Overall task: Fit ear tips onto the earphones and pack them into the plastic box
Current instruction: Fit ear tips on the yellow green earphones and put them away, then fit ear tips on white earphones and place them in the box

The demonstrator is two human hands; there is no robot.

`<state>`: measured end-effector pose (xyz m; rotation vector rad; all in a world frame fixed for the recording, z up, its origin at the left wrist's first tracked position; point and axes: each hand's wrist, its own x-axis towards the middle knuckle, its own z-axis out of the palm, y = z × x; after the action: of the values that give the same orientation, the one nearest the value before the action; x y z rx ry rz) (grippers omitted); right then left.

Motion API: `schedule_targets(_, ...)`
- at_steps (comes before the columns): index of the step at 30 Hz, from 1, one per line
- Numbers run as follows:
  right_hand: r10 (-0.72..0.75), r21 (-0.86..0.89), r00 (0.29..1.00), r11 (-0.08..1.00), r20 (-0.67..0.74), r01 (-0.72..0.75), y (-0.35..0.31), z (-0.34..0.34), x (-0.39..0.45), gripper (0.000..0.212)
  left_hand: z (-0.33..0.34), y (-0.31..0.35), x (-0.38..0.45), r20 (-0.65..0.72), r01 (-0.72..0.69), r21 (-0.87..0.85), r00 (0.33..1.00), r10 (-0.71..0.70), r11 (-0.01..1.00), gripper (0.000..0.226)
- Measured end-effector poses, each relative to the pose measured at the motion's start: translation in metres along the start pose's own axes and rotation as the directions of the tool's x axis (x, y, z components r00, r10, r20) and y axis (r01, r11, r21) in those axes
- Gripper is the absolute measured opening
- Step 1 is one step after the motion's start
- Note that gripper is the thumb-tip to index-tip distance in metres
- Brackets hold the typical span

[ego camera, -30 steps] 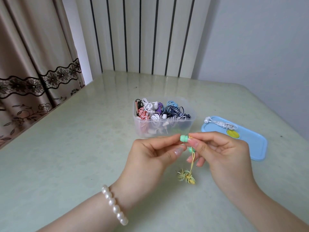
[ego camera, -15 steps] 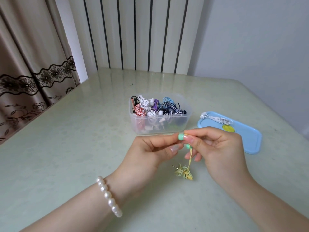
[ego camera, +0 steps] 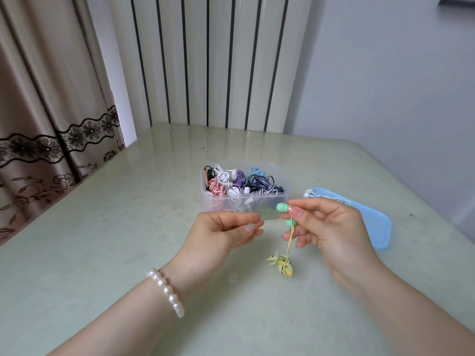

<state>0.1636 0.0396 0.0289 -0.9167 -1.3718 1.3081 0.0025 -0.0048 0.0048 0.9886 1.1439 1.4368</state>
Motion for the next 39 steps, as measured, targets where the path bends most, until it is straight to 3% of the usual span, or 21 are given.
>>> schedule_targets(3, -0.024, -0.001, 1.0, 1.0, -0.01, 0.024, -0.022, 0.002, 0.018, 0.01, -0.016, -0.005, 0.01, -0.063, -0.058, 0.371, 0.994, 0.087, 0.927, 0.026)
schedule_targets(6, -0.03, 0.01, 0.999, 0.999, -0.019, 0.03, -0.047, 0.004, 0.05, 0.008, -0.024, -0.013, 0.014, -0.003, -0.116, 0.713, 0.986, 0.169, 0.691, 0.015)
schedule_targets(8, -0.025, 0.03, 0.999, 0.999, -0.036, 0.026, -0.055, 0.009, 0.072, 0.008, -0.025, -0.015, 0.014, 0.052, -0.138, 0.794, 0.986, 0.16, 0.592, 0.013)
schedule_targets(13, 0.077, 0.074, 0.995, 0.995, -0.06, -0.072, -0.039, 0.034, 0.117, 0.003, -0.026, -0.015, 0.014, 0.087, -0.136, 0.799, 0.99, 0.112, 0.586, 0.016)
schedule_targets(19, 0.24, -0.121, 0.969, 0.962, -0.059, -0.246, -0.001, 0.053, 0.135, 0.01, -0.028, -0.015, 0.014, 0.135, -0.168, 0.793, 0.986, 0.101, 0.586, 0.018)
schedule_targets(23, 0.141, -0.6, 0.989, 0.788, -0.043, -0.138, 0.006, 0.049, 0.141, 0.012, -0.028, -0.015, 0.014, 0.167, -0.19, 0.798, 0.982, 0.094, 0.572, 0.028)
schedule_targets(24, 0.13, -0.659, 0.992, 0.745, -0.001, -0.098, 0.004, 0.048, 0.141, 0.007, -0.028, -0.015, 0.014, 0.171, -0.191, 0.798, 0.981, 0.089, 0.571, 0.031)
schedule_targets(26, 0.125, -0.72, 0.989, 0.694, 0.085, -0.026, -0.005, 0.044, 0.144, 0.015, -0.029, -0.015, 0.015, 0.177, -0.192, 0.801, 0.981, 0.082, 0.567, 0.034)
schedule_targets(29, 0.102, -0.733, 0.987, 0.68, 0.12, 0.019, -0.024, 0.028, 0.147, 0.017, -0.031, -0.015, 0.016, 0.174, -0.199, 0.801, 0.98, 0.097, 0.565, 0.033)
schedule_targets(32, 0.038, -0.759, 0.998, 0.65, 0.057, 0.019, -0.036, -0.009, 0.145, 0.007, -0.034, -0.014, 0.018, 0.181, -0.212, 0.803, 0.977, 0.111, 0.558, 0.024)
schedule_targets(39, 0.042, -0.865, 0.984, 0.471, -0.171, -0.17, 0.001, -0.11, 0.116, 0.009, -0.039, -0.021, 0.022, 0.229, -0.232, 0.847, 0.971, 0.065, 0.478, 0.012)
